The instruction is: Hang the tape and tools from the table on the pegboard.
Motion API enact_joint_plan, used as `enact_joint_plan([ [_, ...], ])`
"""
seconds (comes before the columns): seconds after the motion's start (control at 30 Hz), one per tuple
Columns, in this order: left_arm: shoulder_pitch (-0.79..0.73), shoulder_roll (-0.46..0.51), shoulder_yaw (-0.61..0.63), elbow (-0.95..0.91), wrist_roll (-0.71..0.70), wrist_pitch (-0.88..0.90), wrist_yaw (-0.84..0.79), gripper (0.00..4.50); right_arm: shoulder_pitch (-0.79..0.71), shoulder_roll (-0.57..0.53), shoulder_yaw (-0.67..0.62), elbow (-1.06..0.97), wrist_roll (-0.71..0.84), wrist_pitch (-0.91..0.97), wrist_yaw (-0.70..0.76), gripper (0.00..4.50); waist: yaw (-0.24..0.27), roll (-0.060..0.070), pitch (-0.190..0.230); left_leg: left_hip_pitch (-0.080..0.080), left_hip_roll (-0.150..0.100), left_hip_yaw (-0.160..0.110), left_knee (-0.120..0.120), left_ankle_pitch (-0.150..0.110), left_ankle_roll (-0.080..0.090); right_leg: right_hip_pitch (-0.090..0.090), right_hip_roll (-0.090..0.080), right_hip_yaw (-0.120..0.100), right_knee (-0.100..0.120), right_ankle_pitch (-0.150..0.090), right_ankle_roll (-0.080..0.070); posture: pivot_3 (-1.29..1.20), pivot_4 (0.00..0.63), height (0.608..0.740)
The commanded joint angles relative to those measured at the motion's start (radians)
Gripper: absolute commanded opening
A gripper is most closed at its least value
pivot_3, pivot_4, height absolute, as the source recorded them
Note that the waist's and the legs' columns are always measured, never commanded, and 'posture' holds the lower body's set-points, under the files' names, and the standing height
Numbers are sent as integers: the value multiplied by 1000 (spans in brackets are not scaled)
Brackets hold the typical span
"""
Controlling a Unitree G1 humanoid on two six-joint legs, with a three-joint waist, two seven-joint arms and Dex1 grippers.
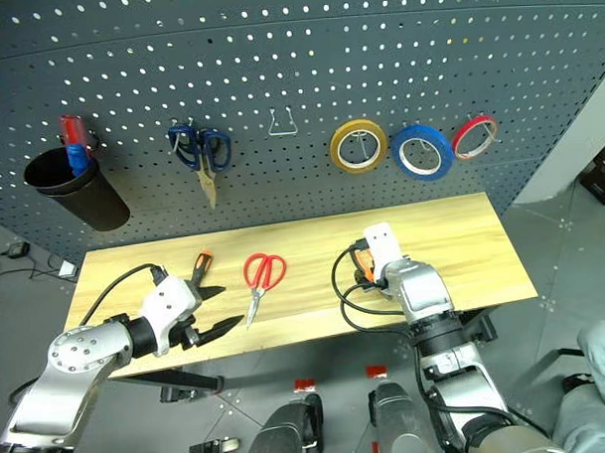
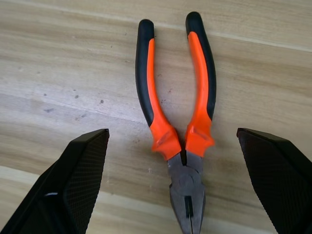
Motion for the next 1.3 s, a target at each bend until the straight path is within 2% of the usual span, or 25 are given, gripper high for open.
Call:
enact_joint_plan([
  [0.03,-4,-2,8,-30,-22,15,-2,3397,-57,-3,26,89,-8,-72,20,4474,-1,0,1,0,0,0,0,0,0,0,0,0,0,0,0,-188,324,740],
  [0.47,30,-27,4,-59,-20,27,24,3397,-229,-21,32,529,-38,-257,46,4474,3,-4,21,0,0,0,0,0,0,0,0,0,-1,0,0,-171,331,740],
  [0.57,32,-32,3,-58,-20,24,30,3397,-262,-26,30,601,-41,-286,60,3935,3,-4,21,0,0,1,0,0,0,0,0,1,-1,0,0,-172,326,740],
  [0.7,30,-44,8,-44,-20,17,35,3397,-289,-32,34,654,-44,-302,86,2617,3,-4,20,0,0,0,0,0,0,0,0,0,-1,0,0,-185,308,740],
  [0.8,24,-59,22,-27,-23,6,51,3397,-299,-37,29,626,-38,-296,102,2552,3,-4,20,0,0,0,0,0,0,0,0,0,-1,0,0,-197,296,740],
  [0.93,15,-94,48,-17,-37,-5,88,3397,-259,-55,35,453,-29,-288,133,2552,3,-4,20,-2,0,0,0,0,0,-1,0,0,-1,0,0,-213,274,740],
  [1.13,34,-165,151,-39,-107,2,165,3397,-6,-83,44,-289,-24,-171,111,2552,3,-4,19,-13,0,-1,1,0,0,-11,0,-1,-1,0,0,-216,250,740],
  [1.3,24,-212,226,-87,-186,81,241,3397,90,23,69,-728,-2,-148,40,2552,0,-6,17,-15,0,0,1,0,-1,-16,0,-1,3,0,1,-210,223,740],
])
